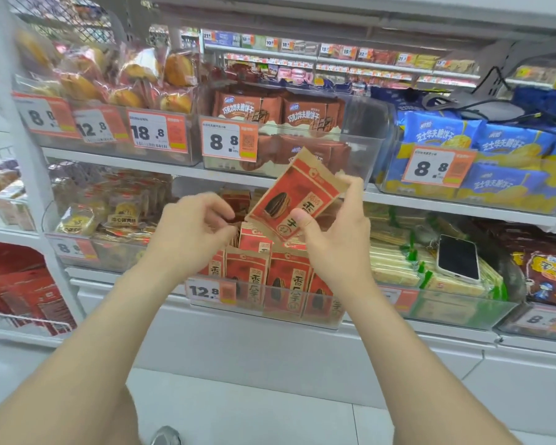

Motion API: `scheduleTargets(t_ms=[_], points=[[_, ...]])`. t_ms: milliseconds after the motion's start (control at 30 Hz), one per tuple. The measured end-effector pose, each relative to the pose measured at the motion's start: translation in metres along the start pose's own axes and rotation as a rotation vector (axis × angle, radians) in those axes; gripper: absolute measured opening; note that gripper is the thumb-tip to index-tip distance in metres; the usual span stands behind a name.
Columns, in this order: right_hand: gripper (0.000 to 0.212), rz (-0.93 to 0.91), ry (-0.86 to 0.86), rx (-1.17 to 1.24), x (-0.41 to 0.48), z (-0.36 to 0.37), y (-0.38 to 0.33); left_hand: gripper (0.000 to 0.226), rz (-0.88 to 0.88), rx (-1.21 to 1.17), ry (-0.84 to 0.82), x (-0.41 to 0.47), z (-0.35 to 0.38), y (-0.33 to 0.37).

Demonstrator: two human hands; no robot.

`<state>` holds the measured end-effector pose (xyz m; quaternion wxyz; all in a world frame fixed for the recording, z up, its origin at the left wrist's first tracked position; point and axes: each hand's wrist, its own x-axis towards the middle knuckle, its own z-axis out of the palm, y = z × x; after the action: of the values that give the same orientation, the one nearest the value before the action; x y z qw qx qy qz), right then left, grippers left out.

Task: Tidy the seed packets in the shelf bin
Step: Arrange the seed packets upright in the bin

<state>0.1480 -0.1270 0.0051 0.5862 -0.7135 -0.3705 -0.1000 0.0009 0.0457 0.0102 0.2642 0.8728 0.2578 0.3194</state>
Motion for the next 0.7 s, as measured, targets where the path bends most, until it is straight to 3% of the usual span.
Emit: scheduleTargets(t_ms=[67,200,367,433,567,700], points=[[0.06,-0.026,-0.035,-0.016,-0.003,0.012,0.01,0.017,0.042,0.097,-0.195,-0.001,0.005,-0.007],[0.069,-0.187,-0.061,-0.07,0.002,0.031,0.012,0.055,0.117,0.27,-0.476,0.003,0.021,-0.024],[0.078,-0.218,-0.211,-0.234,0.01,0.047,0.02,0.014,0.175,0.261,-0.403,0.009,0.03,-0.048],[0.068,-0.201,-0.31,-0.312,0.01,0.048,0.02,0.01,0.19,0.233,-0.395,0.008,0.031,-0.052],[0.02,-0.172,-0.452,-0.477,0.007,0.056,0.023,0.009,0.227,0.19,-0.36,0.007,0.032,-0.055],[0.021,-0.118,-0.37,-0.541,0.007,0.066,0.02,0.01,0.217,0.199,-0.328,0.006,0.032,-0.056]])
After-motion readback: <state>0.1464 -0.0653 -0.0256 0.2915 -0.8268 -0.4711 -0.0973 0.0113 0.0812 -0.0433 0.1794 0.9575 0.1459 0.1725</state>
